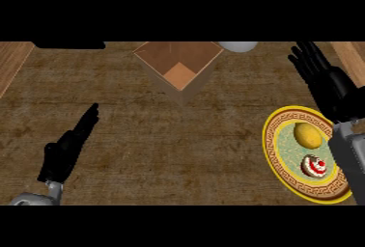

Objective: Pick the cupcake from the plate and place it in the cardboard box

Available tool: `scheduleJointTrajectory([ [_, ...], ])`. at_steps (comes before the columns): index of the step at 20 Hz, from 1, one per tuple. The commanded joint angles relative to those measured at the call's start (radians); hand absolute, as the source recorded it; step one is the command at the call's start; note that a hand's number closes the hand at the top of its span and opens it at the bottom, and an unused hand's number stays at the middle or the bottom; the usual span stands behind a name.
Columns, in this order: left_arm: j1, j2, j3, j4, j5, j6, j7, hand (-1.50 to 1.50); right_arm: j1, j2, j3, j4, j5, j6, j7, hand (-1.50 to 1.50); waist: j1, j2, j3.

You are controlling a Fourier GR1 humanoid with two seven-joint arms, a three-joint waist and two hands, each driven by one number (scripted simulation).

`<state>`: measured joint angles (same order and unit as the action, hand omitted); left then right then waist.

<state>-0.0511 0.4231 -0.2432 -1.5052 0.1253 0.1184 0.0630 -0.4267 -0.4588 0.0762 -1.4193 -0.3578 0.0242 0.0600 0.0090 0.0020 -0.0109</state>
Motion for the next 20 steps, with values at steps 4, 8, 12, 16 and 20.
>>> scheduleJointTrajectory([
  [4,0.044,-0.031,0.132,0.058,0.018,0.141,-0.006,0.0,0.15,-0.095,-0.118,-0.009,0.238,-0.372,0.042,1.5,-0.076,-0.022,0.004],
  [8,0.053,-0.05,0.179,0.062,0.052,0.177,0.007,0.0,0.342,-0.305,-0.088,0.172,0.485,-0.445,0.18,1.5,-0.136,0.006,-0.015],
  [12,0.085,-0.087,0.197,0.068,0.063,0.22,0.002,0.0,0.466,-0.181,-0.159,0.088,0.574,-0.782,0.195,-1.5,-0.133,-0.022,0.001],
  [16,0.076,-0.082,0.206,0.093,0.053,0.218,-0.026,0.0,0.611,-0.172,-0.083,-0.054,0.732,-0.881,0.334,-1.5,-0.119,-0.019,-0.003],
  [20,0.053,-0.118,0.172,0.099,0.034,0.235,-0.016,0.0,0.72,-0.203,-0.033,-0.182,0.827,-0.807,0.567,-1.5,-0.103,-0.012,-0.005],
])
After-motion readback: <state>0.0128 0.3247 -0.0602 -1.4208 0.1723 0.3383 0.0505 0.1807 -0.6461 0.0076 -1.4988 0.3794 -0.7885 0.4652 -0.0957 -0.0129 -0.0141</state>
